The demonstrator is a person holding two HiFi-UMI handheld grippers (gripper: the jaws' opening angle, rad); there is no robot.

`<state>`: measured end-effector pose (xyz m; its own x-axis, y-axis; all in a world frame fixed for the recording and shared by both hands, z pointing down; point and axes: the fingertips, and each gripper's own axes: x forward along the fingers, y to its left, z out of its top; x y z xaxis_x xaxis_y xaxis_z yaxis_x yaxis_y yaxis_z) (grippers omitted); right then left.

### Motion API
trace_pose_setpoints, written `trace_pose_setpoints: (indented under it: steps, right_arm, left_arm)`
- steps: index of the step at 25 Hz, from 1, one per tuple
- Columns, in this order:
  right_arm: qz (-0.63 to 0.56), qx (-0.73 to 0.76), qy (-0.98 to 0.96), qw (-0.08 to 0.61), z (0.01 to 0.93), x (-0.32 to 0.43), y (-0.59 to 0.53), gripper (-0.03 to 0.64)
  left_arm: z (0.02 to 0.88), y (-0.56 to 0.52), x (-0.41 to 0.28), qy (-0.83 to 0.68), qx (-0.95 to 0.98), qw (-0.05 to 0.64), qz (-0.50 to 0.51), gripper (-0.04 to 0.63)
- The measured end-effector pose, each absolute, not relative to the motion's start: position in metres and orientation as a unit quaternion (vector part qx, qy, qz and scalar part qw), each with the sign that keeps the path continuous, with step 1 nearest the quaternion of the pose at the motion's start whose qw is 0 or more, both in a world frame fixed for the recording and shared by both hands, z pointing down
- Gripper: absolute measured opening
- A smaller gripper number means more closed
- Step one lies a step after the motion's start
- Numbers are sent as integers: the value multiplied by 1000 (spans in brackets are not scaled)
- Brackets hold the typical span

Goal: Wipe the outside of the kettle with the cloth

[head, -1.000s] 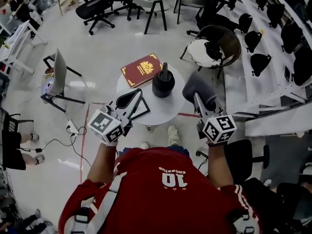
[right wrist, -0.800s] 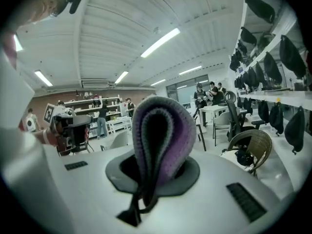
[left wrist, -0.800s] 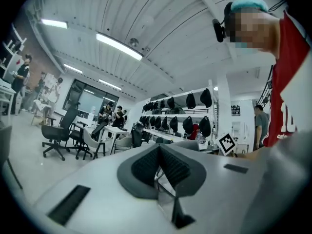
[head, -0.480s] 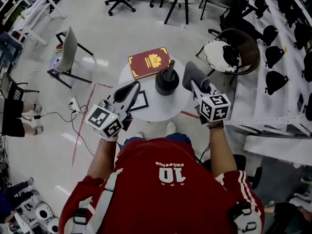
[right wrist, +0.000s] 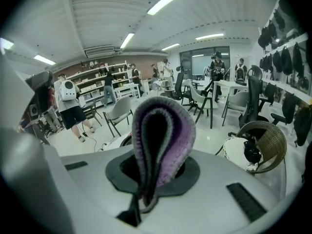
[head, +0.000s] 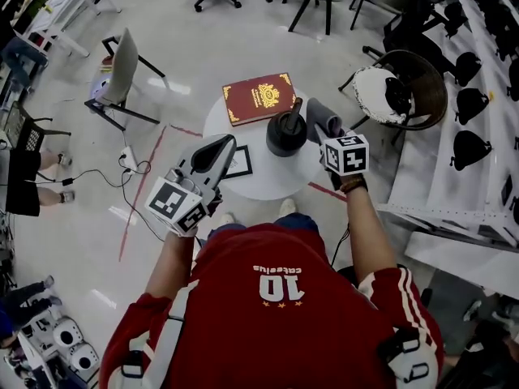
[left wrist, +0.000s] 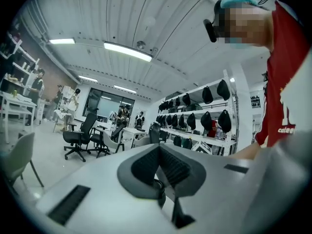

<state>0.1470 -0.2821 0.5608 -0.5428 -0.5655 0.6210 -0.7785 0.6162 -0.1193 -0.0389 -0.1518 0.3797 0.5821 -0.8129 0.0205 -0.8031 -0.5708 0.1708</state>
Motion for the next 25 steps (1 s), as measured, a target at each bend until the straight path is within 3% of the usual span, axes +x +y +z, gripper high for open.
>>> trace_pose_setpoints:
  steps: [9,25]
  right_arm:
    - [214,365,-846,323,582,115,-295,46]
    - [230,331,-854,329,585,75,-287,46]
  left_arm:
    - [389,-162,-57,-460,883,91,-18,6]
    - [388,-161,-84,-467,879,90,-31,6]
